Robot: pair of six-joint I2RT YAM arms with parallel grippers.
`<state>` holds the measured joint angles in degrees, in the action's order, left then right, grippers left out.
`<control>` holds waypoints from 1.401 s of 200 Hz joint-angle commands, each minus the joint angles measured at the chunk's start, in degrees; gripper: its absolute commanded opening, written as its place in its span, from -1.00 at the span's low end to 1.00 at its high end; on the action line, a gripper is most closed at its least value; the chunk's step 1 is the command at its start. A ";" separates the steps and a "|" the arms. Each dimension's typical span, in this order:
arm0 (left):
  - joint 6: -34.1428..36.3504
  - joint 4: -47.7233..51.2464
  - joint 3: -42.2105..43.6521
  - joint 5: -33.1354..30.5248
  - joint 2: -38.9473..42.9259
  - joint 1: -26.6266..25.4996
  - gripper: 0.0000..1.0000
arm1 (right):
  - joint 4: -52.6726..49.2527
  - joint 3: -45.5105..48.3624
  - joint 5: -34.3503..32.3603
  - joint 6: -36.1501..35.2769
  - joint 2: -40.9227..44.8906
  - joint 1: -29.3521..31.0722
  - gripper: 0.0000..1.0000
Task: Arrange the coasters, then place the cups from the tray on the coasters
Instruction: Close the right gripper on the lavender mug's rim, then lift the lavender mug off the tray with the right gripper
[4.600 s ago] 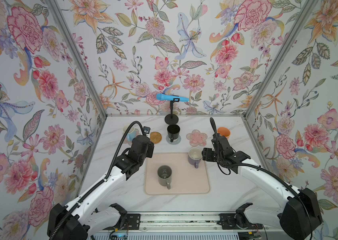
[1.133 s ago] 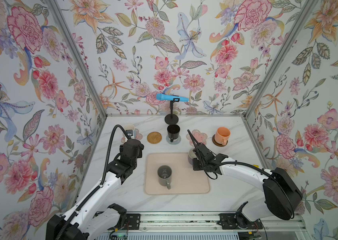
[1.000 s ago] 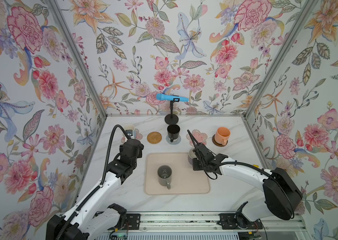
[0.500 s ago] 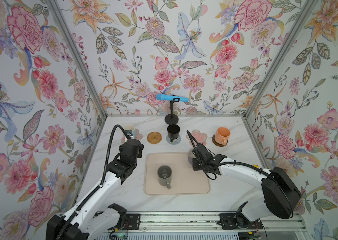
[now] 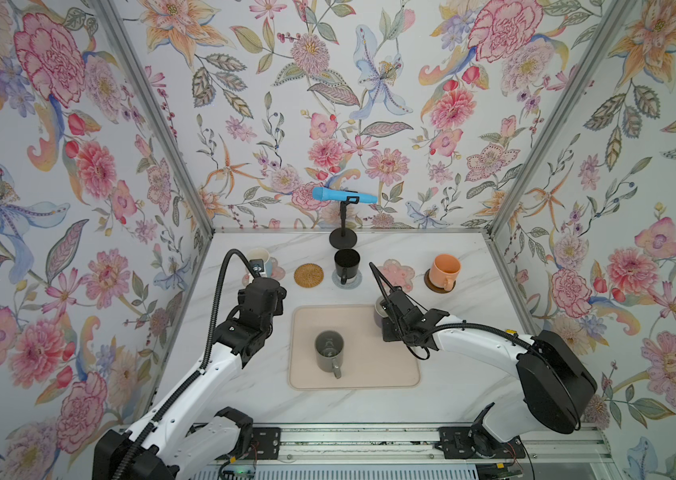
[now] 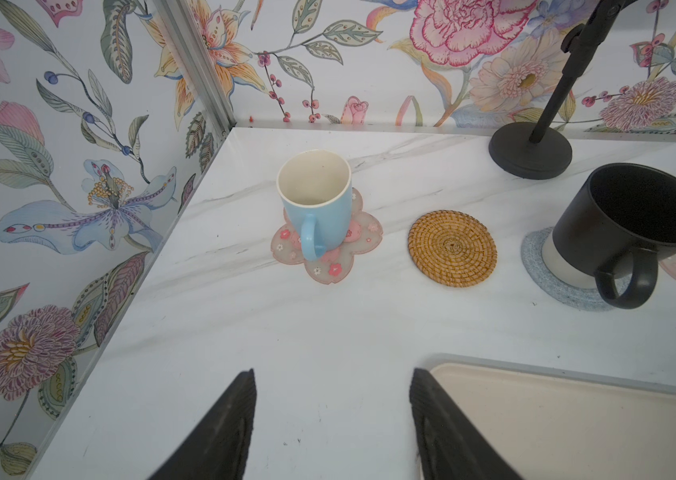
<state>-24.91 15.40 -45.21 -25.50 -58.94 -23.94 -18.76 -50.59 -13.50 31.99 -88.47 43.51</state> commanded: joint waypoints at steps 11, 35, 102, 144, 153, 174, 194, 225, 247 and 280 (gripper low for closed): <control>-0.34 1.21 0.29 0.62 -0.42 0.91 0.25 | -2.63 -1.78 -0.04 0.57 -1.70 0.47 -0.49; -0.24 1.30 0.15 0.62 -0.44 0.93 0.24 | -3.59 -2.37 -0.21 0.74 -1.92 0.47 -0.47; -0.19 1.21 -0.14 0.88 -0.83 1.18 0.25 | -3.55 -3.81 0.67 0.24 -1.47 0.18 -0.36; -0.41 1.50 0.21 0.80 -0.57 1.27 0.24 | -3.56 -3.51 1.19 0.94 -2.48 0.21 -0.41; -0.40 1.49 0.30 0.71 -0.43 1.27 0.24 | -3.56 -3.47 1.19 0.94 -2.69 0.22 -0.43; -0.41 1.56 0.21 0.71 -0.32 1.27 0.25 | -3.86 -3.62 1.19 1.16 -3.16 0.17 -0.45; -0.41 1.65 0.21 0.71 -0.43 1.33 0.24 | -3.97 -3.74 1.06 1.44 -3.53 0.10 -0.49; -0.50 1.83 0.21 0.62 -0.56 1.27 0.24 | -4.00 -3.73 0.55 1.34 -3.69 0.15 -0.70; -0.51 2.00 0.21 0.46 -0.39 1.30 0.25 | -4.00 -3.66 0.06 1.32 -3.39 0.16 -0.76; -0.58 1.92 0.21 0.33 -0.28 1.30 0.24 | -3.98 -3.56 -1.18 1.47 -2.57 0.17 -0.85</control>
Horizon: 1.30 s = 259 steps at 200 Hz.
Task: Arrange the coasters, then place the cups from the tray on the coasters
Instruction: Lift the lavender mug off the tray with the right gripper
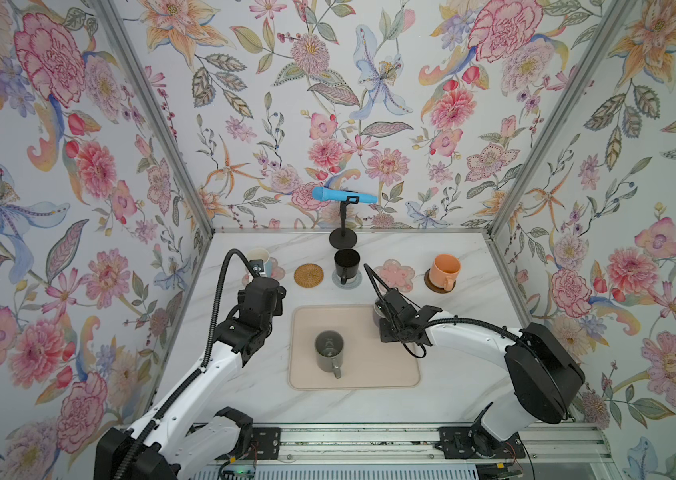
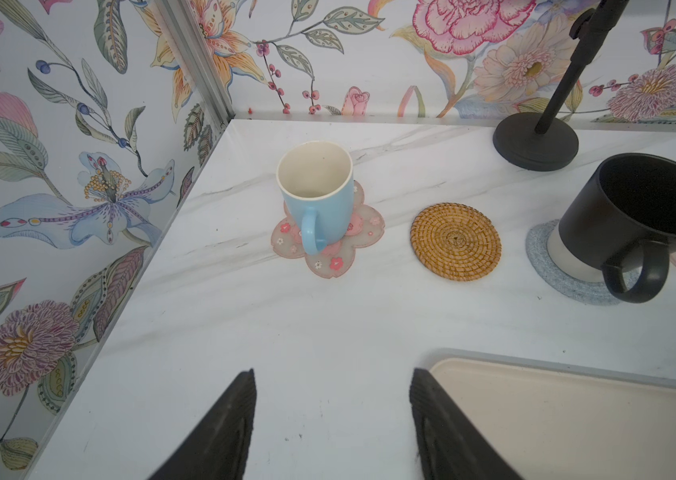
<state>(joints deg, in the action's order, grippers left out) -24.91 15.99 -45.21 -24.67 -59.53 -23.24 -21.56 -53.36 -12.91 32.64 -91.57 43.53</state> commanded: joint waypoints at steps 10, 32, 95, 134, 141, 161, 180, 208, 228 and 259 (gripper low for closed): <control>-0.58 1.26 0.21 -0.39 0.20 0.66 0.24 | -1.18 -0.79 -1.84 0.92 0.68 0.09 -0.89; -0.67 1.26 0.28 -0.27 -0.04 0.64 0.24 | -1.20 -0.45 -2.01 1.16 1.36 0.08 -0.95; -1.21 0.97 0.27 0.54 -0.22 0.62 0.24 | -0.96 1.15 -3.89 -3.90 5.73 -0.02 -1.00; -1.97 0.89 0.72 1.11 -0.30 0.61 0.24 | 0.76 2.70 -0.60 -9.02 9.34 -1.40 -1.00; -2.03 0.89 0.78 1.10 -0.24 0.61 0.24 | 1.36 3.16 0.50 -9.83 10.05 -1.83 -1.00; -1.93 0.89 1.00 1.03 0.00 0.63 0.24 | 2.31 4.21 2.91 -11.62 12.12 -3.04 -1.00; -1.82 0.89 0.98 0.93 0.25 0.59 0.24 | 2.33 4.80 4.37 -13.27 13.73 -4.04 -1.00; -1.93 0.72 1.26 1.27 0.28 0.58 0.24 | 2.16 5.53 5.82 -15.79 15.83 -4.99 -1.00; -1.99 0.70 1.44 1.41 0.36 0.66 0.24 | 2.05 5.79 6.43 -16.98 17.26 -5.60 -1.00; -1.60 0.89 1.00 1.54 0.31 0.66 0.24 | 2.01 5.88 8.85 -19.93 19.16 -5.96 -1.00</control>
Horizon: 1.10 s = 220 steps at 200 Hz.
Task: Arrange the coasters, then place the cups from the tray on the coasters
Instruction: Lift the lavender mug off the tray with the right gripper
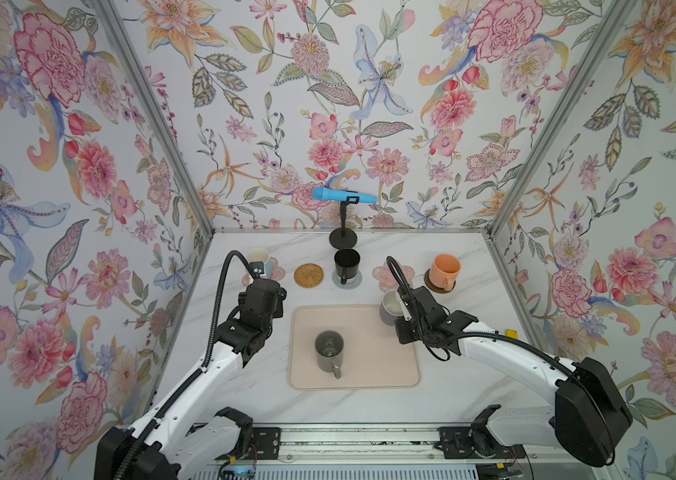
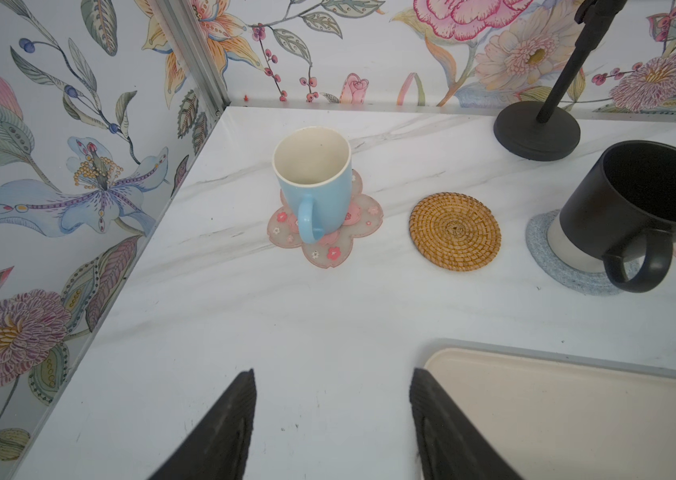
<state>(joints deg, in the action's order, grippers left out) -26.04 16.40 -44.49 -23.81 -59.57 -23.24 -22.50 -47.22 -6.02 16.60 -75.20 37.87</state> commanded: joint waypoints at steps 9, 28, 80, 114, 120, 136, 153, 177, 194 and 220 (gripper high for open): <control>-0.42 0.47 0.20 0.67 0.43 0.66 0.24 | 2.97 -0.36 2.42 -4.99 3.26 -0.32 -1.00; -0.42 0.48 0.19 0.82 0.49 0.65 0.24 | 2.89 -0.61 3.08 -6.40 3.99 -2.35 -1.00; -0.13 0.25 0.15 0.61 -0.36 0.63 0.24 | 2.73 -1.55 3.11 -7.09 4.12 -4.97 -1.00; -0.08 -0.06 -0.25 0.87 -0.89 0.61 0.24 | 2.72 -2.96 2.94 -7.53 3.66 -6.41 -1.00; -0.15 -0.06 -0.32 0.91 -0.88 0.58 0.24 | 2.73 -3.08 2.78 -7.38 3.66 -6.63 -1.00; -0.17 0.01 -0.42 1.00 -0.85 0.58 0.24 | 2.81 -2.97 2.64 -7.17 3.64 -7.14 -1.00; -0.16 0.00 -0.34 0.83 -0.79 0.63 0.24 | 2.97 -2.96 2.67 -7.20 3.71 -7.73 -1.00; -0.10 0.12 -0.33 0.67 -1.07 0.65 0.24 | 3.01 -3.16 3.39 -7.03 3.73 -8.68 -1.00; -0.24 0.21 -0.27 0.66 -1.20 0.63 0.24 | 3.12 -3.15 3.52 -6.91 3.74 -9.15 -1.00; -0.25 0.20 -0.09 0.60 -1.28 0.63 0.24 | 3.43 -3.40 3.56 -6.41 3.35 -10.21 -1.00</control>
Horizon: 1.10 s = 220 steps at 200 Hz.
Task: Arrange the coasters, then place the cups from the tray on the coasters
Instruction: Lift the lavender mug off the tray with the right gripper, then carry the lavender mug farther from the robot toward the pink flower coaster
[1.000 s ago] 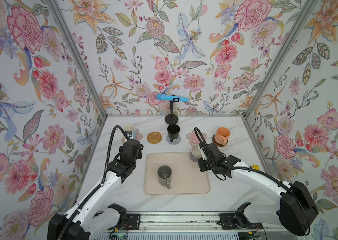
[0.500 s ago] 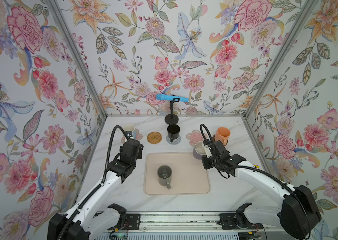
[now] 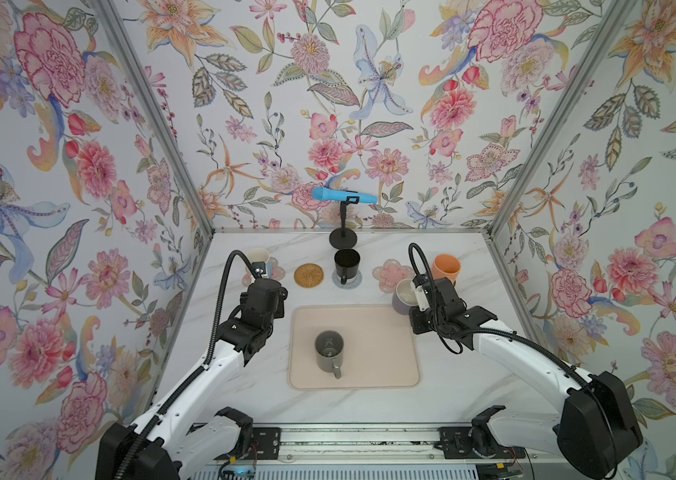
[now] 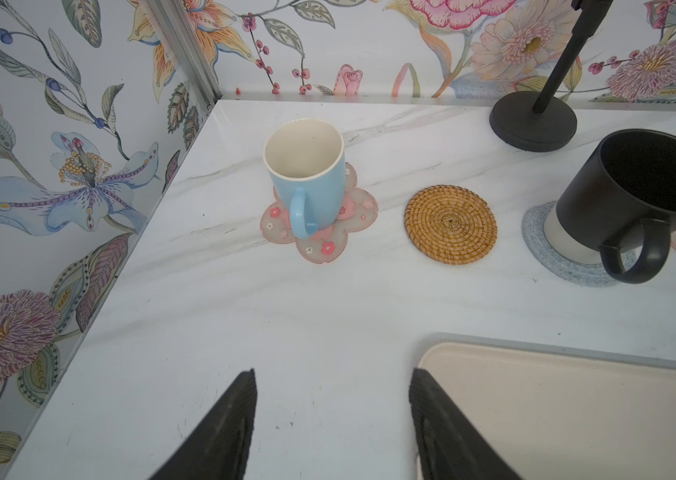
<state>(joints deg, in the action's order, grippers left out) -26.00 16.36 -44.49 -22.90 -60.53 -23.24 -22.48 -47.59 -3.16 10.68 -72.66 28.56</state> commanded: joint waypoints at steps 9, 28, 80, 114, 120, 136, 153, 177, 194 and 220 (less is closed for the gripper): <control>-0.32 0.34 -0.15 -0.44 -0.29 0.65 0.24 | 3.42 -3.32 0.95 -0.39 0.53 -1.21 -1.00; -0.24 0.51 -0.16 -0.40 -0.21 0.66 0.24 | 3.41 -4.31 0.96 -0.87 -0.24 -1.70 -1.00; -0.56 0.69 0.10 -0.31 -0.37 0.64 0.23 | 3.49 -8.00 0.88 -2.38 -3.35 -3.44 -1.00; -0.61 0.82 0.17 -0.31 -0.74 0.59 0.23 | 3.50 -11.25 0.85 -3.92 -6.35 -4.47 -1.00; -0.47 0.86 0.11 -0.31 -0.87 0.65 0.23 | 3.50 -11.75 0.77 -4.15 -6.87 -4.62 -1.00; -0.46 0.87 0.02 -0.45 -1.20 0.65 0.23 | 3.50 -13.25 0.84 -4.59 -8.11 -4.98 -1.00; -0.47 0.69 -0.08 -0.59 -1.59 0.61 0.23 | 3.50 -14.42 0.87 -4.69 -9.51 -5.25 -1.00; -0.16 0.19 -0.16 -0.66 -2.51 0.61 0.22 | 4.08 -15.06 0.80 -4.88 -11.00 -5.38 -1.00; 0.33 0.08 -0.57 -0.90 -3.47 0.66 0.23 | 4.23 -15.46 0.74 -4.96 -12.08 -5.45 -1.00; 1.36 0.08 -1.93 -1.85 -4.83 0.60 0.22 | 4.65 -16.20 0.42 -4.64 -13.84 -5.54 -1.00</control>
<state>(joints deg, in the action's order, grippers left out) -25.93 16.32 -44.53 -22.96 -64.23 -23.24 -21.63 -60.77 -2.35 7.01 -85.91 23.44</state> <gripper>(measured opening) 0.611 0.170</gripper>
